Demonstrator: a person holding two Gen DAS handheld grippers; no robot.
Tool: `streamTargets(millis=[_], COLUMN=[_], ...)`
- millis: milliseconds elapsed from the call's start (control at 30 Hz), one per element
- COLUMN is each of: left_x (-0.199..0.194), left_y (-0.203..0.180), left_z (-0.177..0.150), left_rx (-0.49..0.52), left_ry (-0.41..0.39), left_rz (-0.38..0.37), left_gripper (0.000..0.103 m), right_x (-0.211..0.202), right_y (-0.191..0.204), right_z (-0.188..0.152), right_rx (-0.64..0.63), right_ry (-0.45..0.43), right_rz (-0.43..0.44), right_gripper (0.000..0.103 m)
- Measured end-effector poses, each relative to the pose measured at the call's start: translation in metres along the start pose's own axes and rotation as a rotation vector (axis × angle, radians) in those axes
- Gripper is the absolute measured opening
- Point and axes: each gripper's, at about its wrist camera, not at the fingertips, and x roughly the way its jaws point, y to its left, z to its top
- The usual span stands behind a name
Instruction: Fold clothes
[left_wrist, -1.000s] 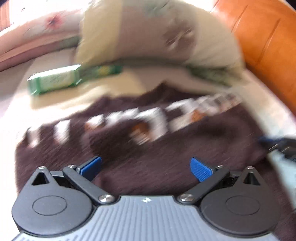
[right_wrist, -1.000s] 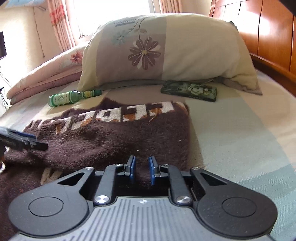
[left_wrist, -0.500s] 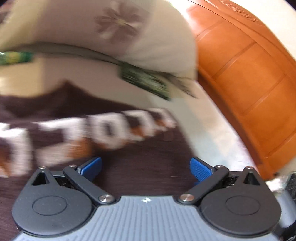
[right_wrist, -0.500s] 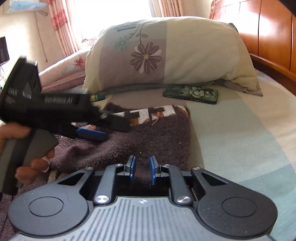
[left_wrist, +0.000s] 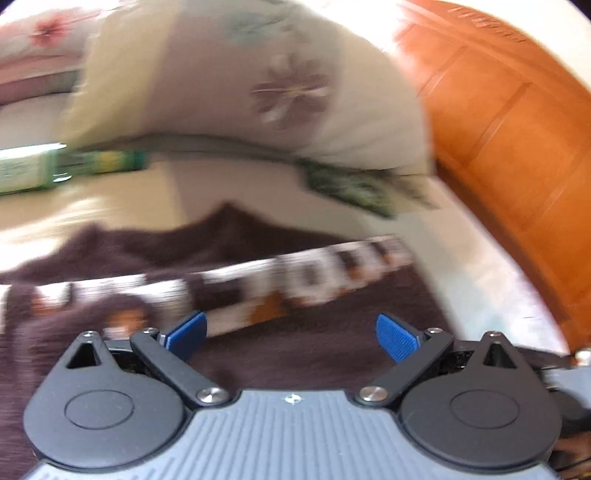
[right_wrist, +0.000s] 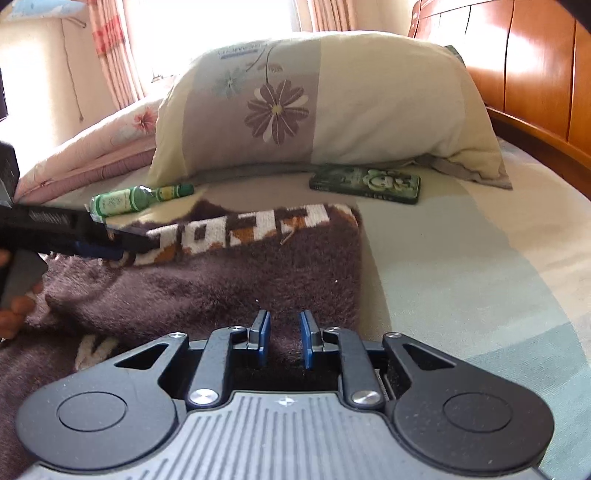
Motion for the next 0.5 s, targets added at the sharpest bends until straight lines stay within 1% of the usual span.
streamTargets(millis=[67,133,167,200,233,300,333,367,400,467,500], left_x=[0.004,0.013,0.017,0.021,0.025,0.026,0.023,0.018,0.012,0.004,0.002], left_y=[-0.012,-0.021,-0.026,-0.025,-0.025,-0.015,-0.009,-0.007,-0.006,-0.006,-0.011], left_z=[0.001,-0.002,-0.003,-0.008,-0.013,-0.025,-0.031,-0.031,-0.032,-0.028,-0.023], left_rx=[-0.015,-0.029,-0.035,-0.039,-0.042,-0.026,0.001,0.000,-0.003,-0.010,-0.006], left_ry=[0.004,0.035,0.051,0.069,0.086,0.101,0.080,0.077,0.076,0.079,0.079], left_rz=[-0.097,-0.177,-0.217,-0.226,-0.233,-0.165,-0.162,-0.155,-0.146,-0.123,-0.133], left_gripper=[0.098,0.098,0.098,0.099,0.099,0.097,0.097,0.096,0.097,0.097,0.097], right_x=[-0.003,-0.008,-0.009,-0.009,-0.009,-0.002,0.002,0.003,0.001,-0.009,-0.010], right_y=[0.000,0.001,0.000,-0.001,-0.002,-0.005,-0.007,-0.009,-0.010,-0.010,-0.010], right_z=[0.001,0.003,0.003,0.003,0.003,0.000,-0.002,-0.003,-0.002,0.001,0.002], right_rx=[0.008,0.012,0.013,0.013,0.014,0.021,0.027,0.032,0.037,0.039,0.034], right_ry=[-0.015,-0.045,-0.046,-0.045,-0.045,-0.014,0.001,0.004,-0.002,-0.051,-0.060], right_rz=[0.007,0.009,0.007,0.004,0.002,-0.006,-0.006,-0.002,0.004,0.012,-0.003], right_gripper=[0.021,0.021,0.021,0.021,0.021,0.021,0.021,0.021,0.021,0.021,0.021])
